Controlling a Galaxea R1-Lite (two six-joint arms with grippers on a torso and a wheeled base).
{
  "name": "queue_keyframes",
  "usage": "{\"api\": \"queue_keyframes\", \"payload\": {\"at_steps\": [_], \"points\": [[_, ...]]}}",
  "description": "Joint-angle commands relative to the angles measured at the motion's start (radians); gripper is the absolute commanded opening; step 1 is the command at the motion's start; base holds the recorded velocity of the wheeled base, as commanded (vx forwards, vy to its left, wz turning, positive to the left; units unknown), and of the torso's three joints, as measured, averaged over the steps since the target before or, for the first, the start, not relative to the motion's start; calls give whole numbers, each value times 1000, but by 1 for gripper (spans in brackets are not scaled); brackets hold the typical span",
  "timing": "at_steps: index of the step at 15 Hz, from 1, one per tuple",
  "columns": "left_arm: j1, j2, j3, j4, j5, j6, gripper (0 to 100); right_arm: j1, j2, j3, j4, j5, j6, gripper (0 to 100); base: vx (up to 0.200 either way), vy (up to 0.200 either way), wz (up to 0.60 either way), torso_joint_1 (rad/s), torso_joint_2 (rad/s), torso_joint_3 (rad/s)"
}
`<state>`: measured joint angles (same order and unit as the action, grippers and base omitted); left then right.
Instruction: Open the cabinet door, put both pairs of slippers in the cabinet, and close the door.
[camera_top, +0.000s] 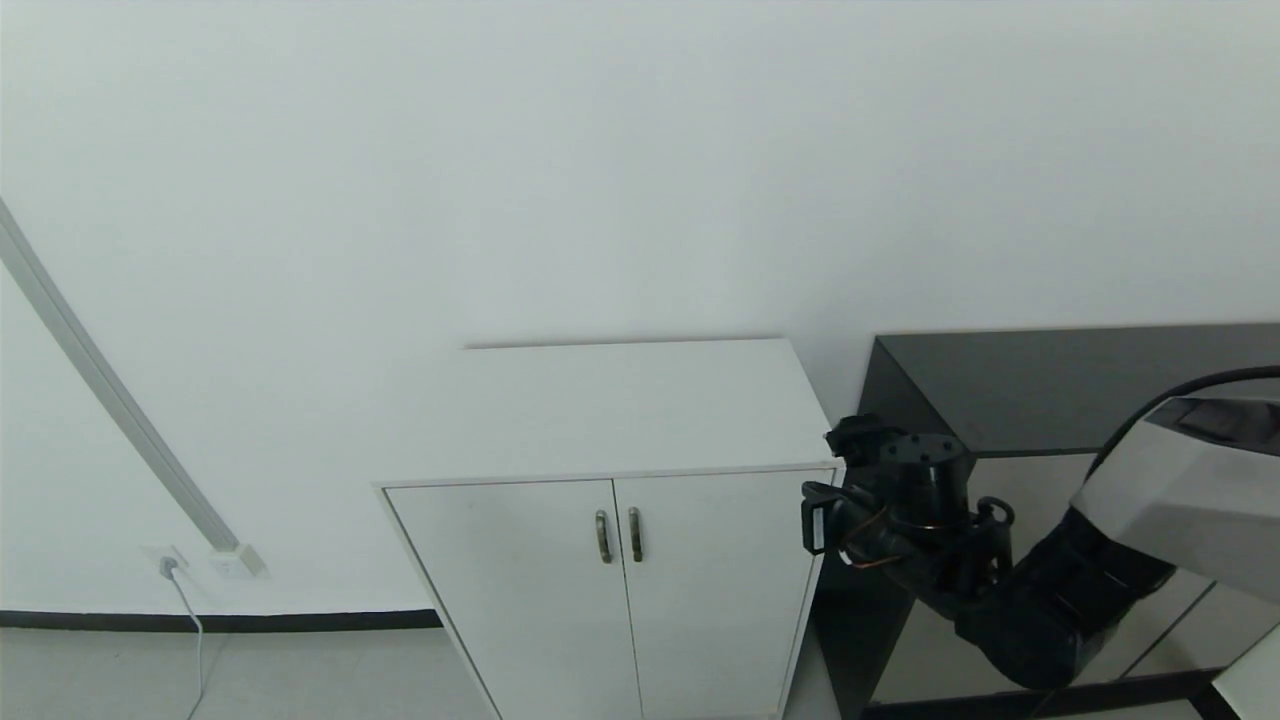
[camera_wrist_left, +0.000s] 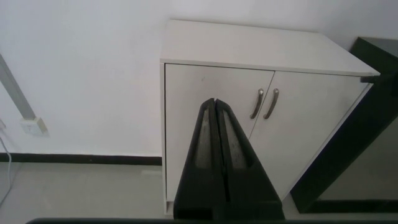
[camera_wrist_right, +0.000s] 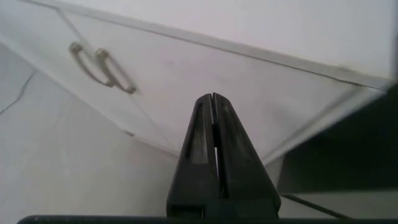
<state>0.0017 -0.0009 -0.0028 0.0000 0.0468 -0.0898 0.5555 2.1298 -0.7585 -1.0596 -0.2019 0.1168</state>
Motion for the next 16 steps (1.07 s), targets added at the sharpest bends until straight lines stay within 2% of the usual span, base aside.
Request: {"api": "queue_keyframes", "payload": {"at_steps": [1, 6, 10, 16], "points": [[0, 1, 0, 0, 1, -1, 0, -32, -116, 130, -31, -19, 0, 0, 0, 0, 0, 0, 0, 0], [0, 1, 0, 0, 1, -1, 0, -132, -317, 329, -40, -76, -2, 0, 0, 0, 0, 0, 0, 0], [0, 1, 0, 0, 1, -2, 0, -266, -516, 559, -39, -125, -3, 0, 0, 0, 0, 0, 0, 0], [0, 1, 0, 0, 1, -2, 0, -394, -866, 759, 7, -117, -52, 0, 0, 0, 0, 0, 0, 0]]}}
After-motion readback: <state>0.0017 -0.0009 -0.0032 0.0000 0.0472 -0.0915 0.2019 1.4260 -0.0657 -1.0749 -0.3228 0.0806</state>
